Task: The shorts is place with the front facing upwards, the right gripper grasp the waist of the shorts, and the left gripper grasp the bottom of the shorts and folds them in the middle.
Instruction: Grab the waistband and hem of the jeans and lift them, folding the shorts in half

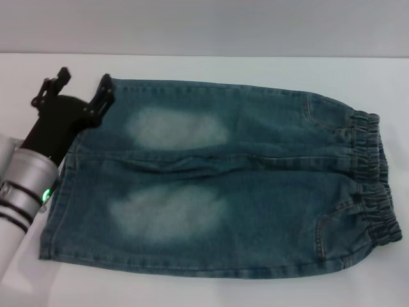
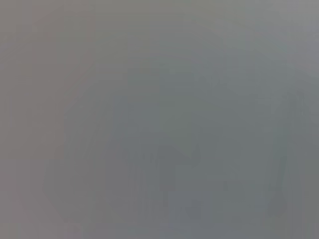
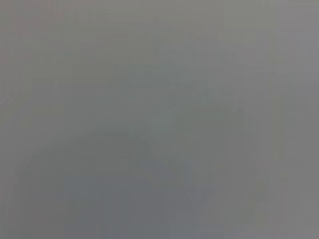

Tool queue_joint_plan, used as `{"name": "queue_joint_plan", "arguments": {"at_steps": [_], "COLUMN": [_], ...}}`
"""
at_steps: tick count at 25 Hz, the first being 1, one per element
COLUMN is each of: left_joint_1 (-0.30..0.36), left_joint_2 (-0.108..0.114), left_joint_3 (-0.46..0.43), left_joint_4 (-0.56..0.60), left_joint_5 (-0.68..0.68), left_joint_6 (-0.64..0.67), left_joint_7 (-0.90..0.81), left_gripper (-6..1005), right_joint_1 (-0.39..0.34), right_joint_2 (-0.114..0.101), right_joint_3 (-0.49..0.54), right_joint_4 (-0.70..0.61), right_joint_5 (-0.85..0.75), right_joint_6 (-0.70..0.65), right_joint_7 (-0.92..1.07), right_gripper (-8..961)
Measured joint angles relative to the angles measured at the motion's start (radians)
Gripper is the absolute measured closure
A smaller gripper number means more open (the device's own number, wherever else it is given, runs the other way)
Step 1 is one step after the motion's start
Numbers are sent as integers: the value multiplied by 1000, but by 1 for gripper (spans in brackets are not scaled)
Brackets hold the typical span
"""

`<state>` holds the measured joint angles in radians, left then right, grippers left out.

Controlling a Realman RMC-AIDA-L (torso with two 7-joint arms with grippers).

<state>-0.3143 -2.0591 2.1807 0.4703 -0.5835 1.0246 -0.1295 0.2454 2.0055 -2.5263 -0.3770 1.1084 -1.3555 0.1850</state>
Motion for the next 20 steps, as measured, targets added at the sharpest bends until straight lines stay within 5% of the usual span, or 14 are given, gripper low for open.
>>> {"name": "queue_joint_plan", "arguments": {"at_steps": [5, 6, 7, 8, 10, 12, 13, 16, 17, 18, 19, 20], "left_joint_1": [-51, -69, -75, -81, -81, -82, -55, -35, -35, -11, -11, -4], "left_joint_2": [10, 18, 25, 33, 33, 41, 64, 64, 64, 56, 56, 52], "left_joint_3": [-10, -12, -15, -22, -22, -33, -124, -183, -183, -288, -288, -344], "left_joint_4": [59, 107, 138, 174, 174, 222, 409, 498, 498, 644, 644, 730], "left_joint_5": [2, 2, 3, 3, 3, 3, 33, 75, 75, 131, 131, 144], "left_joint_6": [-133, -208, -257, -312, -312, -378, -625, -751, -751, -995, -995, -1171], "left_joint_7": [4, 8, 8, 6, 6, 6, 12, 14, 14, 15, 15, 16], "left_gripper": [205, 206, 206, 207, 207, 208, 208, 210, 210, 210, 211, 211], "right_joint_1": [74, 96, 96, 108, 102, 91, 64, 44, 30, 20, 12, 6], "right_joint_2": [-122, -169, -169, -205, -225, -226, -217, -193, -165, -140, -114, -88], "right_joint_3": [11, 36, 36, 87, 180, 238, 383, 505, 596, 668, 725, 777], "right_joint_4": [-199, -289, -289, -376, -470, -516, -623, -722, -801, -865, -921, -977], "right_joint_5": [-1, -6, -6, -35, -107, -155, -274, -374, -448, -497, -542, -579], "right_joint_6": [249, 365, 365, 494, 644, 720, 915, 1103, 1260, 1390, 1514, 1627], "right_joint_7": [-1, -3, -3, -5, -5, -5, -6, -6, -6, -6, -7, -13], "right_gripper": [185, 185, 185, 185, 185, 185, 185, 185, 185, 185, 185, 185]}}
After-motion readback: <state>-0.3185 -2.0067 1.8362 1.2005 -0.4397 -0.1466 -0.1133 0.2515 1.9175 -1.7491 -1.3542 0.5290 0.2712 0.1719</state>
